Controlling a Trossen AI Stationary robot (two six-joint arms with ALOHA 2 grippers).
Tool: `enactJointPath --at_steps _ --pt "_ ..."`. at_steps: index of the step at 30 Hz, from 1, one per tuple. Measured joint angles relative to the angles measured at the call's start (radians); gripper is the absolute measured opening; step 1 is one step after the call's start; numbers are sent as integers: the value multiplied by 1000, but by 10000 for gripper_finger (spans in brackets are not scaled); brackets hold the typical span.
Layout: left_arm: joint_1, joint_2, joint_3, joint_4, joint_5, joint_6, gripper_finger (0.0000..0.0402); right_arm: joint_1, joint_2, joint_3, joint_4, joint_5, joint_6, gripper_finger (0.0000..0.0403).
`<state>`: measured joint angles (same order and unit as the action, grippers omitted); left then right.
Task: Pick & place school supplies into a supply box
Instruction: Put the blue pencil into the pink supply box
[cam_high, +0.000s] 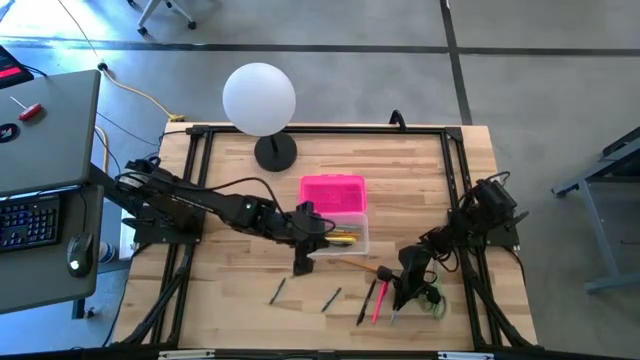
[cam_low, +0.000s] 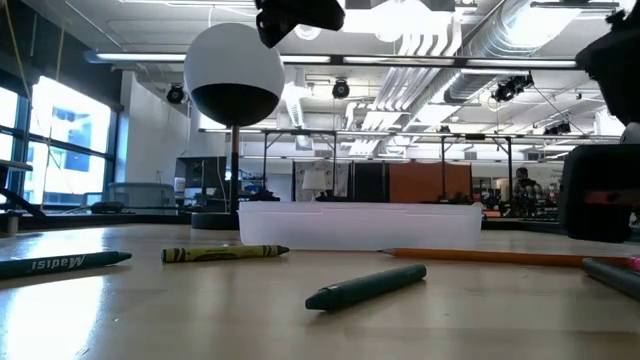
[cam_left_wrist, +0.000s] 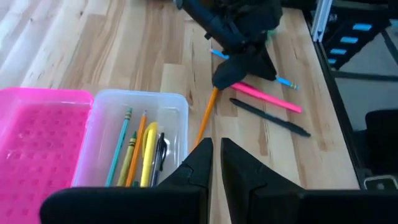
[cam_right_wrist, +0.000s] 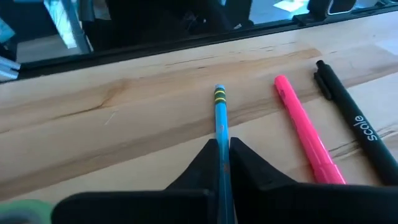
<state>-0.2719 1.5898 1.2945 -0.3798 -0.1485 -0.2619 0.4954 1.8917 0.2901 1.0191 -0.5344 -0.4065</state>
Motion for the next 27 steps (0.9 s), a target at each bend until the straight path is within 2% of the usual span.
enactJointPath --at_steps 3,8,11,14,15,18,19,20,21,22,25,27 --pt "-19 -23 -2 6 -25 -5 62 -6 -27 2 87 24 79 4" --pt "-34 -91 0 31 -41 11 62 -18 -155 4 104 43 159 3" --pt "-44 -139 -1 20 -81 12 62 -18 -261 6 104 118 142 3" --pt "-47 -177 1 14 -170 14 62 -33 -372 14 54 323 64 2" --pt "-52 -187 0 8 -202 14 62 -40 -402 24 16 431 45 2" --pt "-50 -206 0 17 -302 28 62 -80 -445 100 -182 843 52 2" --pt "-50 -209 0 17 -329 37 62 -102 -444 130 -243 942 66 2" --pt "-50 -209 0 21 -348 46 62 -131 -443 162 -305 992 83 2" --pt "-49 -209 0 22 -357 49 62 -164 -436 196 -355 991 109 2" --pt "-49 -209 0 20 -361 50 62 -196 -427 229 -381 948 142 2" --pt "-49 -208 0 21 -356 48 62 -277 -380 331 -453 751 245 2" --pt "-50 -208 0 18 -336 39 62 -315 -334 389 -508 668 287 2"
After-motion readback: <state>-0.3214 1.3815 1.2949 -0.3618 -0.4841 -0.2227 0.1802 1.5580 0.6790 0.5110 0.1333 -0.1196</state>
